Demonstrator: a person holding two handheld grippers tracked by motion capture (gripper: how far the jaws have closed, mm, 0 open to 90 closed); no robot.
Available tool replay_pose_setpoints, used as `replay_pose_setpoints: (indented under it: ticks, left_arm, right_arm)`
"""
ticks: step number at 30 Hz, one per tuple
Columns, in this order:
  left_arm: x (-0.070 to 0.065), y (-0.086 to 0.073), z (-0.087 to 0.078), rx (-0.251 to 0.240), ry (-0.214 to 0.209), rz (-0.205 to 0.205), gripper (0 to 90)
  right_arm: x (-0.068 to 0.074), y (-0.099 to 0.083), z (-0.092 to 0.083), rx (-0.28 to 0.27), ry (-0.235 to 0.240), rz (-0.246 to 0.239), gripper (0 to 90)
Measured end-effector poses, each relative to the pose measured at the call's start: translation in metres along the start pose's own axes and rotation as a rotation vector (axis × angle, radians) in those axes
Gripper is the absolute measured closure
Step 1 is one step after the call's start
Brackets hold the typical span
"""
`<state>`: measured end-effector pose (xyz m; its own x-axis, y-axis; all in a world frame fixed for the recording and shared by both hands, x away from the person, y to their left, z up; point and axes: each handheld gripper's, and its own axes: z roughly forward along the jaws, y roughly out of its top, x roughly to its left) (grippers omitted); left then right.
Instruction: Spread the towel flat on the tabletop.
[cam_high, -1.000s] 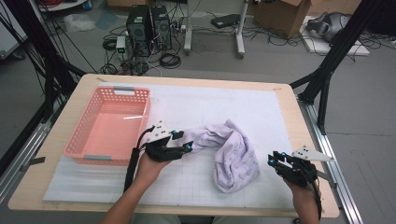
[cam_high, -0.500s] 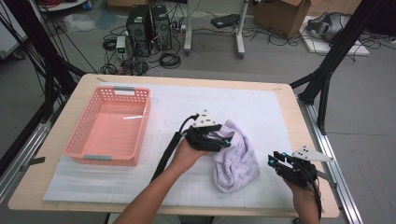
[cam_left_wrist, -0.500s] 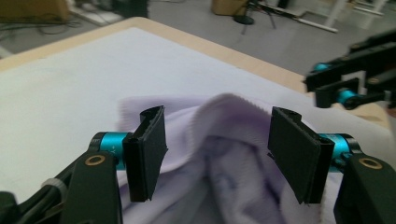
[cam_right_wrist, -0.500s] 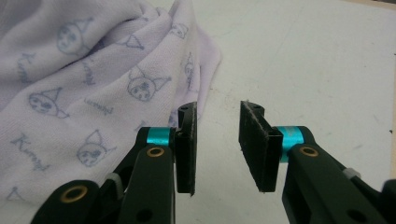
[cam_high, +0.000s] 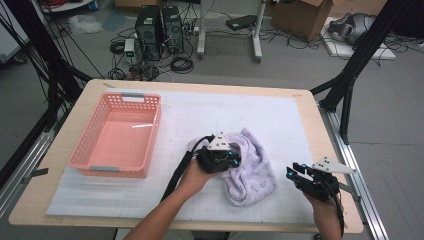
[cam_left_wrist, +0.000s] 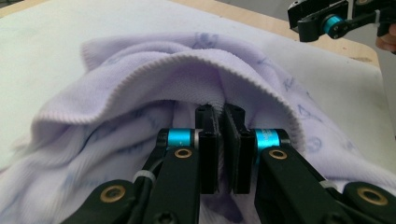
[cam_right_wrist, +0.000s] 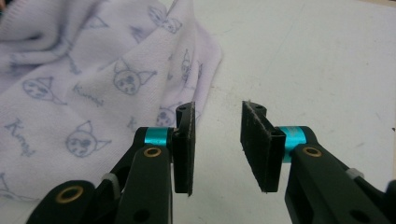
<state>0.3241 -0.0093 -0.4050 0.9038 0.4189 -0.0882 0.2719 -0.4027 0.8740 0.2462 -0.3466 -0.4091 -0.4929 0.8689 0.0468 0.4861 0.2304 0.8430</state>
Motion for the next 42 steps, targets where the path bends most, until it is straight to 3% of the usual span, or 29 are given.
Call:
replay_pose_setpoints:
  ticks: [1, 3, 4, 7, 11, 12, 15, 16, 18, 19, 20, 21, 23, 26, 27, 29, 33, 35, 36, 38, 39, 40, 41, 42]
  left_arm:
    - [0.0, 0.0, 0.0, 0.0, 0.0, 0.0, 84.5]
    - [0.004, -0.011, -0.023, -0.016, 0.024, -0.029, 84.5]
    - [0.004, -0.011, -0.023, -0.016, 0.024, -0.029, 84.5]
    - [0.009, -0.026, -0.046, -0.005, 0.061, -0.041, 84.5]
    - [0.018, -0.05, -0.073, 0.01, 0.109, -0.091, 84.5]
    - [0.022, -0.061, -0.083, 0.025, 0.125, -0.12, 84.4]
    - [0.026, -0.069, -0.09, 0.033, 0.127, -0.146, 83.9]
    - [0.027, -0.071, -0.093, 0.028, 0.123, -0.155, 82.4]
    - [0.027, -0.072, -0.096, -0.009, 0.109, -0.187, 58.7]
    - [0.027, -0.071, -0.097, -0.022, 0.09, -0.198, 58.7]
    - [0.026, -0.07, -0.097, -0.042, 0.071, -0.2, 48.0]
    - [0.024, -0.069, -0.096, -0.052, 0.057, -0.198, 48.0]
    - [0.02, -0.066, -0.092, -0.052, 0.029, -0.184, 40.4]
    - [0.012, -0.066, -0.081, -0.026, -0.013, -0.159, 37.9]
    - [0.012, -0.066, -0.081, -0.026, -0.013, -0.159, 37.9]
    - [0.008, -0.067, -0.074, 0.0, -0.016, -0.148, 37.9]
    - [0.005, -0.071, -0.059, 0.065, -0.016, -0.128, 38.4]
    - [0.004, -0.072, -0.053, 0.078, -0.011, -0.122, 40.6]
    - [0.003, -0.073, -0.051, 0.09, -0.002, -0.119, 52.6]
    - [0.003, -0.073, -0.047, 0.109, 0.008, -0.103, 57.3]
    - [0.002, -0.073, -0.045, 0.113, 0.017, -0.089, 73.0]
    - [0.002, -0.073, -0.045, 0.113, 0.017, -0.089, 75.8]
    - [0.001, -0.073, -0.045, 0.107, 0.026, -0.089, 75.8]
    - [0.0, -0.072, -0.046, 0.102, 0.03, -0.078, 79.9]
  right_arm:
    - [0.0, 0.0, 0.0, 0.0, 0.0, 0.0, 65.2]
    - [0.002, 0.001, 0.001, 0.001, -0.001, 0.003, 65.2]
    - [0.002, 0.001, 0.001, 0.001, 0.0, 0.001, 65.2]
    - [0.004, 0.002, 0.004, 0.001, 0.003, 0.001, 65.2]
    - [0.006, 0.004, 0.007, 0.005, 0.009, -0.01, 65.0]
    - [0.008, 0.006, 0.011, 0.01, 0.014, -0.009, 64.8]
    - [0.009, 0.008, 0.015, 0.014, 0.017, -0.012, 64.2]
    - [0.01, 0.009, 0.017, 0.019, 0.018, -0.016, 63.5]
    - [0.013, 0.012, 0.026, 0.028, 0.042, -0.01, 58.0]
    - [0.013, 0.012, 0.026, 0.028, 0.042, -0.01, 58.0]
    - [0.018, 0.014, 0.034, 0.036, 0.069, -0.014, 52.3]
    - [0.018, 0.014, 0.034, 0.036, 0.069, -0.014, 52.3]
    - [0.027, 0.014, 0.044, 0.062, 0.107, -0.039, 43.1]
    - [0.035, 0.011, 0.048, 0.083, 0.166, -0.07, 41.0]
    - [0.035, 0.011, 0.048, 0.083, 0.166, -0.07, 41.0]
    - [0.042, 0.006, 0.045, 0.093, 0.249, -0.097, 40.2]
    - [0.05, -0.001, 0.045, 0.118, 0.323, -0.136, 38.4]
    - [0.052, -0.003, 0.046, 0.126, 0.334, -0.141, 38.5]
    - [0.056, -0.005, 0.051, 0.147, 0.33, -0.155, 39.4]
    - [0.057, -0.006, 0.055, 0.158, 0.324, -0.165, 40.5]
    - [0.06, -0.007, 0.063, 0.186, 0.314, -0.172, 45.8]
    - [0.061, -0.008, 0.065, 0.17, 0.303, -0.189, 52.6]
    - [0.061, -0.008, 0.065, 0.17, 0.303, -0.189, 52.6]
    - [0.062, -0.006, 0.065, 0.173, 0.287, -0.196, 70.3]
